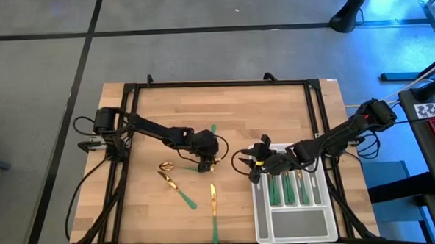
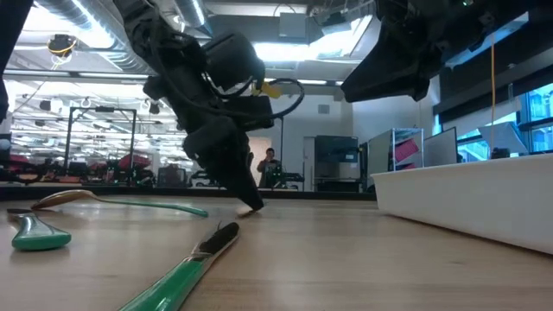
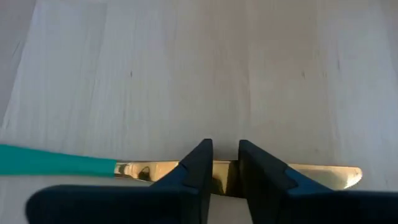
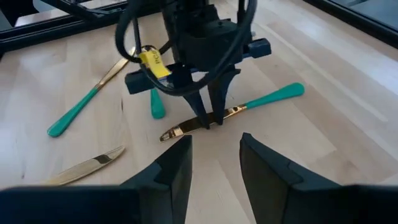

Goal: Sort silverware
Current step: Put the top center green knife into the silverware rack

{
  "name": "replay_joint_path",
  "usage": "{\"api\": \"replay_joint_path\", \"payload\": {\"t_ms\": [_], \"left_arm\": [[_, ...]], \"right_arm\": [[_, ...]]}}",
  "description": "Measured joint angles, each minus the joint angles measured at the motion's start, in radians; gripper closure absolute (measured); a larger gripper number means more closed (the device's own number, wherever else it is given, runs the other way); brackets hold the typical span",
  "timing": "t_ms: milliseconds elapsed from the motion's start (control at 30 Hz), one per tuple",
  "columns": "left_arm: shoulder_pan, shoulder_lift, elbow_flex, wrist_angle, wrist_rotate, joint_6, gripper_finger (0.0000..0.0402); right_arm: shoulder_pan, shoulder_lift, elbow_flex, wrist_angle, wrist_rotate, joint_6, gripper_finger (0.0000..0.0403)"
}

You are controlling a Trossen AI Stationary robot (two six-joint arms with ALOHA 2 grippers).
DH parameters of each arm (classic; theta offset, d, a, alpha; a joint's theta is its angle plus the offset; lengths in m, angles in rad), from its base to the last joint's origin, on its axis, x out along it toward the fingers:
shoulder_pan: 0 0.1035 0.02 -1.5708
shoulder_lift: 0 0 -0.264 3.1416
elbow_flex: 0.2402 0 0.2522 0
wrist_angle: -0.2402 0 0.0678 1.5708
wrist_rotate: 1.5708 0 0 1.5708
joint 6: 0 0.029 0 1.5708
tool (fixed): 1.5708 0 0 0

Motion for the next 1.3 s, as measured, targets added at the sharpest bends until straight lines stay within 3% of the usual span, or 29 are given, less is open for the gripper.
{"api": "replay_joint_path", "payload": {"t_ms": [400,533,767,933,1033,1300], "left_arm": [[-0.031,-0.108,0.000,0.017,-0.026,0.086,0.0356],[-0.040,-0.129,0.000,0.015,-0.024,0.177,0.0328],[-0.046,-0.147,0.000,0.011,-0.021,0.438,0.0236],[-0.056,-0.148,0.001,-0.123,-0.020,0.671,0.0190],[-0.054,-0.141,0.001,-0.187,-0.009,0.727,0.0184],[-0.050,-0.040,0.002,-0.134,0.061,0.798,0.0206]], "right_arm": [[0.000,0.000,0.000,0.008,0.000,-0.002,0.0270],[0.000,0.000,0.000,0.008,0.000,-0.002,0.0270],[0.000,0.000,0.000,0.008,0.000,-0.002,0.0270],[0.000,0.000,0.000,0.008,0.000,-0.002,0.0270],[0.000,0.000,0.000,0.008,0.000,-0.002,0.0270],[0.000,0.000,0.000,0.011,0.000,0.005,0.0270]]}}
